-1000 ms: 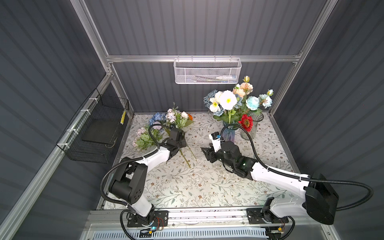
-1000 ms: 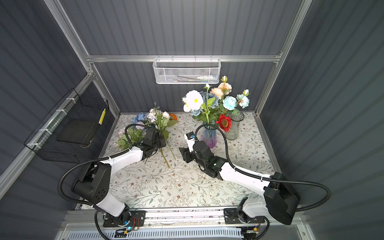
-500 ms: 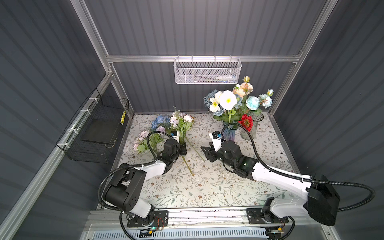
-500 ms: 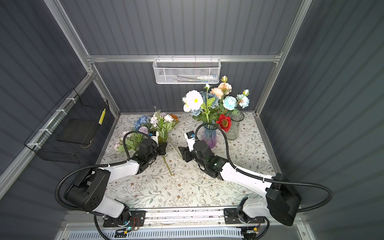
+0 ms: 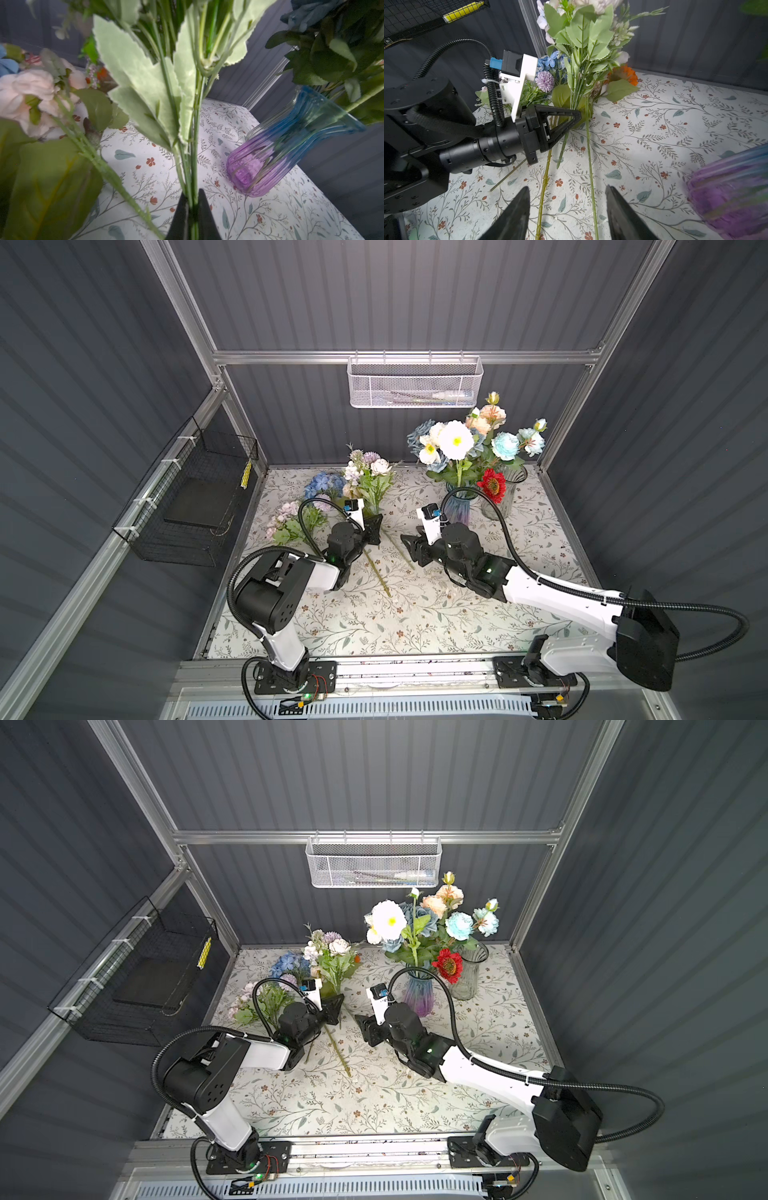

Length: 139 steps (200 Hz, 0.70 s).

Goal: Arrange the flowers into the vase
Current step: 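Lift the flower bunch upright with the left gripper toward the right gripper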

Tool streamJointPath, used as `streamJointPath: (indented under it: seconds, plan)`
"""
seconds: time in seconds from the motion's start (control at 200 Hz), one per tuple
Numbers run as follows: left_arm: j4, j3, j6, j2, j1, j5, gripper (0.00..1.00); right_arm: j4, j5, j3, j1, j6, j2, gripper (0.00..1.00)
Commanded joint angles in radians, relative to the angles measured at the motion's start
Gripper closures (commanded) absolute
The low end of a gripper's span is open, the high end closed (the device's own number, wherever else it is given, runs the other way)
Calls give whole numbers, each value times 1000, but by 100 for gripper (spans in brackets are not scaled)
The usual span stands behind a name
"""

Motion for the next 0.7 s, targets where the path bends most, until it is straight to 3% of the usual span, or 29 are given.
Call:
streamJointPath:
  seconds: [0.0,0.275,0.51,0.69]
  plan:
    - [52,28,-17,-30,-2,42,100,-7,33,3,8,-8,-26,41]
    - [-241,-22,84,-323,0,2,100,-13,13,9,11,12,-43,41]
    - [-423,7,146,-561,0,35,100,-14,-70,34,21,16,-73,41]
    - [-493,63,161,-660,-1,91,100,-19,-153,84,54,-9,-96,43]
